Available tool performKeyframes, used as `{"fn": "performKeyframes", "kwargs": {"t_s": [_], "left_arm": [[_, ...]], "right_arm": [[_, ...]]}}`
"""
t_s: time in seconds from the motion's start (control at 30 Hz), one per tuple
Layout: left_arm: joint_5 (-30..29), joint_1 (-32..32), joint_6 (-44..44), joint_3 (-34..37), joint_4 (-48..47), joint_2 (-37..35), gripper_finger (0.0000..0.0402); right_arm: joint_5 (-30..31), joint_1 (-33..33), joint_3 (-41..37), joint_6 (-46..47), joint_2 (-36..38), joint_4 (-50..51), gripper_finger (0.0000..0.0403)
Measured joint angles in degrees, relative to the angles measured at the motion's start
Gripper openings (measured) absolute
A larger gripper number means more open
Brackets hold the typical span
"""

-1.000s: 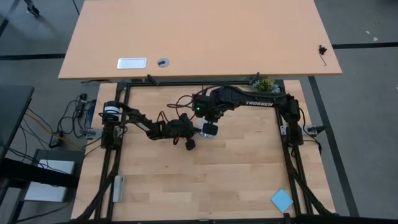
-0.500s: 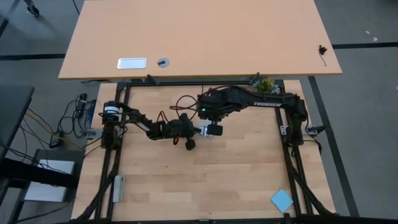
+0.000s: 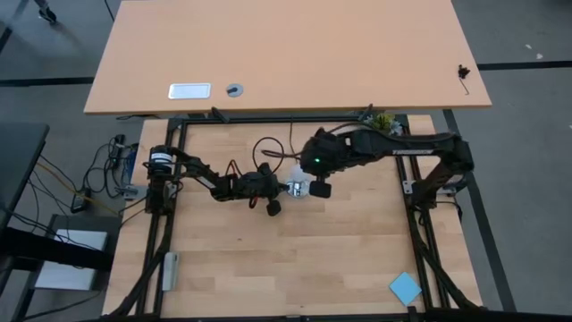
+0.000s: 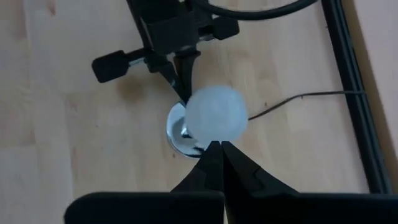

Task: Screw lightbulb
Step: Insert the lightbulb into the lamp socket

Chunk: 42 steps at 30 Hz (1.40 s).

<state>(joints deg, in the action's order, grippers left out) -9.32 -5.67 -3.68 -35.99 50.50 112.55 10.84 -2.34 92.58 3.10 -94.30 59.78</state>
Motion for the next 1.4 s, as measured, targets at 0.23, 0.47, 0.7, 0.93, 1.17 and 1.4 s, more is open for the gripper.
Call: {"fn": "performKeyframes", "kwargs": {"t_s": [0.23, 0.47, 0.7, 0.93, 1.17, 1.4], "left_arm": [[-0.02, 0.00, -0.02, 0.00, 0.02, -0.02, 0.0000], [-0.05, 0.00, 0.24, 0.00, 0.00, -0.02, 0.0000], [-0.07, 0.00, 0.30, -0.02, 0.00, -0.02, 0.0000], [-0.07, 0.00, 0.33, -0.02, 0.07, -0.02, 0.0000], [-0.07, 0.00, 0.79, 0.00, 0.95, -0.02, 0.0000], [-0.28, -0.04, 2.08, 0.12, -0.60, -1.68, 0.0000]], "right_arm": [[0.01, 0.78, -9.48, 0.82, 6.53, -8.32, 0.0000], [0.01, 0.78, -18.49, 1.05, 13.15, -18.11, 0.0000], [-0.01, 0.78, -27.23, 0.48, 18.65, -26.38, 0.0000], [-3.53, 0.76, -33.07, -0.57, 22.12, -32.86, 0.0000], [-4.91, 0.39, -39.89, -1.77, 23.96, -39.88, 0.0000], [-5.64, 0.39, -47.30, -1.26, 25.93, -49.64, 0.0000]]}}
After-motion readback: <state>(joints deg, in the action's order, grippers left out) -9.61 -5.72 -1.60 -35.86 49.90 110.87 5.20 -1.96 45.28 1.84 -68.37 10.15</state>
